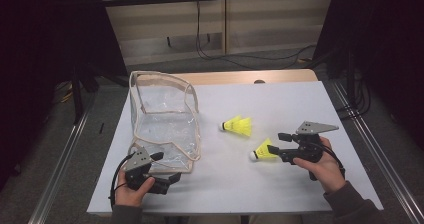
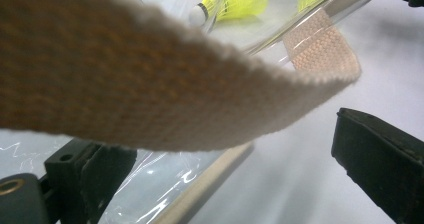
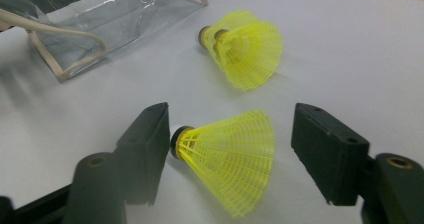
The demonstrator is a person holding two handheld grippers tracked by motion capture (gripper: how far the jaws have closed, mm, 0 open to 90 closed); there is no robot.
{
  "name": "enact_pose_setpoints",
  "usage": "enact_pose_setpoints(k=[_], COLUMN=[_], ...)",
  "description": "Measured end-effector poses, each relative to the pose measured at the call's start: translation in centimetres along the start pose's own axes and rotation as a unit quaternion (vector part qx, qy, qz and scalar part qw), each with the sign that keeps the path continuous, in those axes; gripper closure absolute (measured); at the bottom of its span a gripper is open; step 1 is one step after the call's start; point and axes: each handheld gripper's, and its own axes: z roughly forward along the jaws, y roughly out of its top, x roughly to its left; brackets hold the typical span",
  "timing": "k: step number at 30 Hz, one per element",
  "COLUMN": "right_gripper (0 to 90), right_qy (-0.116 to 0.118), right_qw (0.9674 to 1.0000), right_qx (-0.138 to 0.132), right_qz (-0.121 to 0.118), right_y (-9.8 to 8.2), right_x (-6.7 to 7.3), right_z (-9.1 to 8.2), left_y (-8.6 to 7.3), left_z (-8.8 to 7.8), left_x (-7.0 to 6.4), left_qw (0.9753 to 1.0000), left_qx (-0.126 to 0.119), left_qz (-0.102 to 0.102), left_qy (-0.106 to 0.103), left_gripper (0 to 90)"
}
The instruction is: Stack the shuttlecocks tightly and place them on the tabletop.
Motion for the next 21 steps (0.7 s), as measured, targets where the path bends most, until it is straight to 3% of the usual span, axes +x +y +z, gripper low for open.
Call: enact_pose_setpoints(k=[13,21], right_gripper=[11.1,8.1], right_qy=[0.009,0.025], right_qw=[0.9997,0.9993], right_qx=[0.021,0.026], right_qz=[0.008,0.005], right_y=[-0.7,-1.0], right_x=[0.6,0.6], right_z=[1.3,1.5], left_y=[0.0,0.0], left_z=[0.0,0.0], left_x=[0.0,0.0], left_qw=[1.0000,1.0000], left_qx=[0.000,0.001], left_qz=[0.002,0.002], left_qy=[0.000,0.000], left_gripper=[4.2,4.2])
